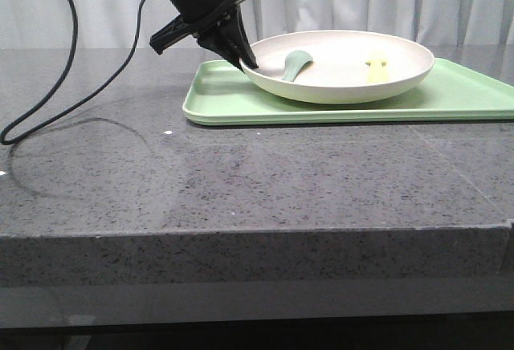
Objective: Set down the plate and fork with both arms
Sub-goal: 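Carry the plate with the left gripper and lower it onto the tray, then open the left gripper and withdraw it up from the plate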
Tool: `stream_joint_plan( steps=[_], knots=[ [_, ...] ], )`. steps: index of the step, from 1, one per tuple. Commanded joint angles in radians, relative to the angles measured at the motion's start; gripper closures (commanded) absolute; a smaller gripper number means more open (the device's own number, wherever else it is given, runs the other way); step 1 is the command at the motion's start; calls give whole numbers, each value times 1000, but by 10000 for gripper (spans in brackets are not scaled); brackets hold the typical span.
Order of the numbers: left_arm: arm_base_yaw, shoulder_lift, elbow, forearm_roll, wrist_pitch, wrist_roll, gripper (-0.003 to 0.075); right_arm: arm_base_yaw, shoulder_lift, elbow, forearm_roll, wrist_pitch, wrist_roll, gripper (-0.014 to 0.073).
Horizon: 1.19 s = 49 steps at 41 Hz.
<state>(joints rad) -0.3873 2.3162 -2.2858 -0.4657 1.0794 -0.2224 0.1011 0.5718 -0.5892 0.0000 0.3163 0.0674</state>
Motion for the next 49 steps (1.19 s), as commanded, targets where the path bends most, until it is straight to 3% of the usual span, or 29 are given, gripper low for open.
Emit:
stream_joint_plan(
  steps=[1,5,15,19,29,32,39,43,49],
  knots=[
    [-8,-67,-38,-51,-29,-29,736,-6,6,-33,-10,-75,-2,-50],
    [-8,-67,-38,-49,-25,-29,708,-6,6,-33,-10,-75,-2,-50],
    [-8,-67,-38,-54,-23,-18,430,-6,6,-33,-10,-75,-2,-50],
    [-8,-76,-49,-60,3,26,380,-6,6,-33,-10,-75,-2,-50],
    [16,-117,-174,-42,145,120,414,-6,6,-33,-10,-75,-2,-50],
    [16,-117,-221,6,194,120,486,-6,6,-33,-10,-75,-2,-50],
    [2,-142,-231,31,194,125,738,-6,6,-33,-10,-72,-2,-50],
    [-9,-166,-231,71,194,129,738,-6,6,-33,-10,-52,-2,-50],
    [-24,-261,-132,259,194,129,738,-6,6,-33,-10,-40,-2,-50]
  ],
)
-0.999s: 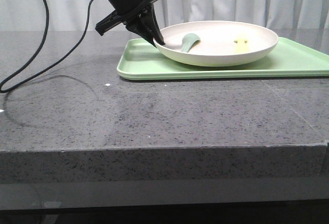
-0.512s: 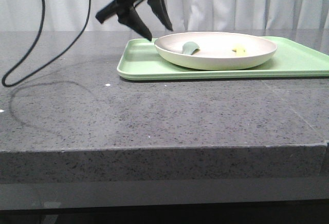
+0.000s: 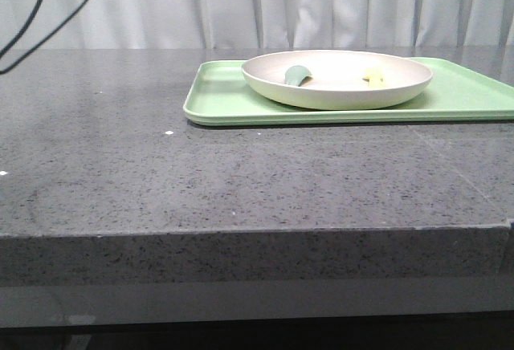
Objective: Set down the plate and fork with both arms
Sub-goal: 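Open the left gripper and withdraw it up from the plate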
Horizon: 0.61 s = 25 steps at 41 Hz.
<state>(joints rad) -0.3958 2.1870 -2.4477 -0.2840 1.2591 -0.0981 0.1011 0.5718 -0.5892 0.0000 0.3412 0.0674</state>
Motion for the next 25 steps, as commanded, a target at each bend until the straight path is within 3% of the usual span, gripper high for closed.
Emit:
stream_joint_plan(
  steps=[1,6,12,25],
  knots=[
    [-15,-148,55,103,14,4,738,-6,6,-33,-10,-68,-2,-50],
    [-4,-250,228,208,14,3,738,-6,6,-33,-10,-81,-2,-50],
    [56,-364,457,220,-13,-7,738,-6,6,-33,-10,-81,-2,-50],
    [250,-705,939,220,-273,-10,738,-6,6,-33,-10,-83,-2,-50]
  ],
)
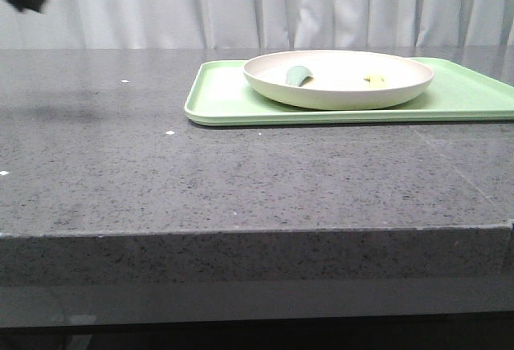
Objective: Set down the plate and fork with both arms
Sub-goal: 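Open the left gripper and withdraw it up from the plate, then move the right gripper down over the yellow fork on the plate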
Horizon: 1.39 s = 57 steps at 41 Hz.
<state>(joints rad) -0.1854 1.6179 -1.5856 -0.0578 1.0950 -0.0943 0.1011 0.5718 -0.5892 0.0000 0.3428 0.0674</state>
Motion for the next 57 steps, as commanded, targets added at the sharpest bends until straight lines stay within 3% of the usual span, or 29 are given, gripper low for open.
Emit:
stream_joint_plan(
  steps=[1,7,16,29,37,43,57],
  knots=[
    [50,-161,119,-6,-128,-14,738,-6,6,-33,-10,-86,-2,-50],
    [106,-340,336,-6,-301,-14,738,-6,6,-33,-10,-90,-2,-50],
    [111,-607,681,-6,-610,62,738,-6,6,-33,-9,-113,-2,-50],
    [111,-1017,1012,-6,-720,72,738,-6,126,-38,-9,-173,-2,-50],
    [111,-1164,1076,-6,-719,87,738,10,290,-108,70,-165,-2,-50],
    [111,-1195,1078,-6,-723,94,738,77,465,-234,95,-97,-2,-50],
    [111,-1193,1080,-6,-724,94,738,130,899,-700,111,236,11,-50]
  ],
)
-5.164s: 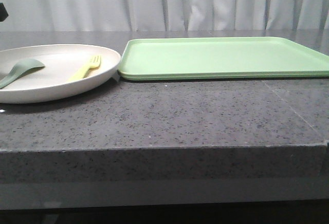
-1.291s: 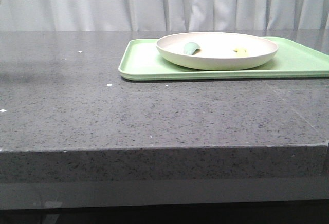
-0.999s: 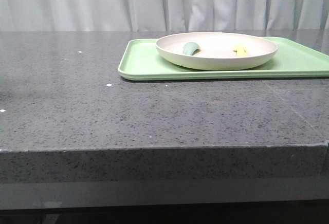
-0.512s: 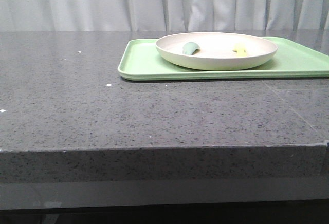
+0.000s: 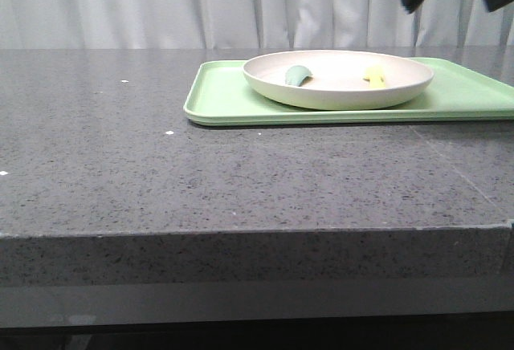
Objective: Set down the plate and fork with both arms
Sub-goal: 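Move the right gripper down over the yellow fork on the plate, then close the right gripper on the yellow fork handle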
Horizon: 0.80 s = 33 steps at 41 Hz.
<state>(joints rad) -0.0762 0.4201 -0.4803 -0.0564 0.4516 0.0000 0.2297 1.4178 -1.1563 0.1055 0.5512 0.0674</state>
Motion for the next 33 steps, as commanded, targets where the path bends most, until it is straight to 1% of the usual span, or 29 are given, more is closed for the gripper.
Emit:
stream_joint_plan(
  steps=[1,7,15,20,33],
  knots=[
    [2,5,-26,-7,-78,0,738,2,77,-161,6,44,17,-50],
    [2,5,-26,-7,-78,0,738,5,225,-345,6,138,38,-50],
    [2,5,-26,-7,-78,0,738,5,378,-493,6,213,44,-50],
    [2,5,-26,-7,-78,0,738,5,432,-535,6,237,44,-50],
    [2,5,-26,-7,-78,0,738,5,486,-535,6,224,44,-49]
  ],
)
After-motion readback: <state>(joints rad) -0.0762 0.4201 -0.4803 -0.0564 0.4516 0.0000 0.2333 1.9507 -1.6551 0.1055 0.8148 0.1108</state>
